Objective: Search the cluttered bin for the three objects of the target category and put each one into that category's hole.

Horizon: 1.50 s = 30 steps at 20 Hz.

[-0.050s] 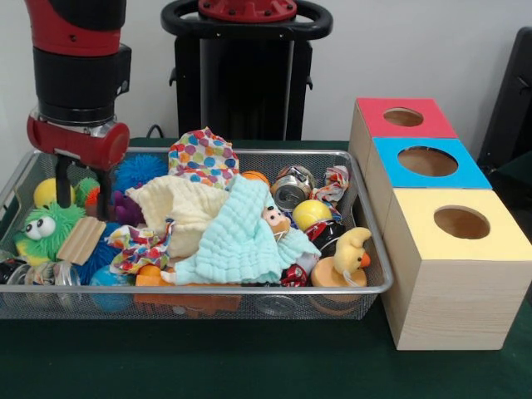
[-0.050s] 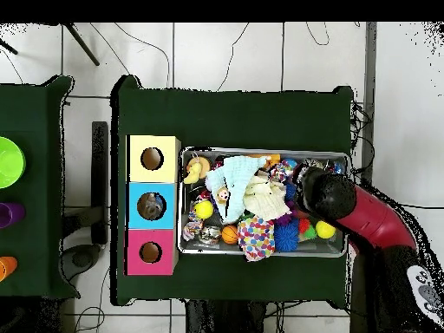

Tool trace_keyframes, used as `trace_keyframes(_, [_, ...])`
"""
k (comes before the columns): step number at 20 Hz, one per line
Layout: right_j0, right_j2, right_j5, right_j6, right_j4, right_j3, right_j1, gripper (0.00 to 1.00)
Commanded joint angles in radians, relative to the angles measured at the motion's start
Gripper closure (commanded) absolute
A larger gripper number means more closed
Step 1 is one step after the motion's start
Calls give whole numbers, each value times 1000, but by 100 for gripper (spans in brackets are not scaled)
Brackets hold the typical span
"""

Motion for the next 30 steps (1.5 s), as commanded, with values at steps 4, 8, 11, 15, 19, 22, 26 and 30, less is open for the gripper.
trace_keyframes(4, [-73,155,119,-114,-115,-9,33,0])
trace_keyframes(8, [-77,164,104,-91,-125,0,34,0])
trace_keyframes(11, [-78,169,100,-76,-133,5,34,0])
trace_keyframes(15, [-77,175,99,-60,-135,1,37,0])
trace_keyframes(19, [-72,176,103,-51,-134,-4,37,0])
trace_keyframes(22, [-67,173,120,-57,-138,-19,38,0])
trace_keyframes(26, [-68,179,143,-70,-141,-43,48,0])
trace_keyframes(30, [-71,186,165,-87,-145,-73,65,0])
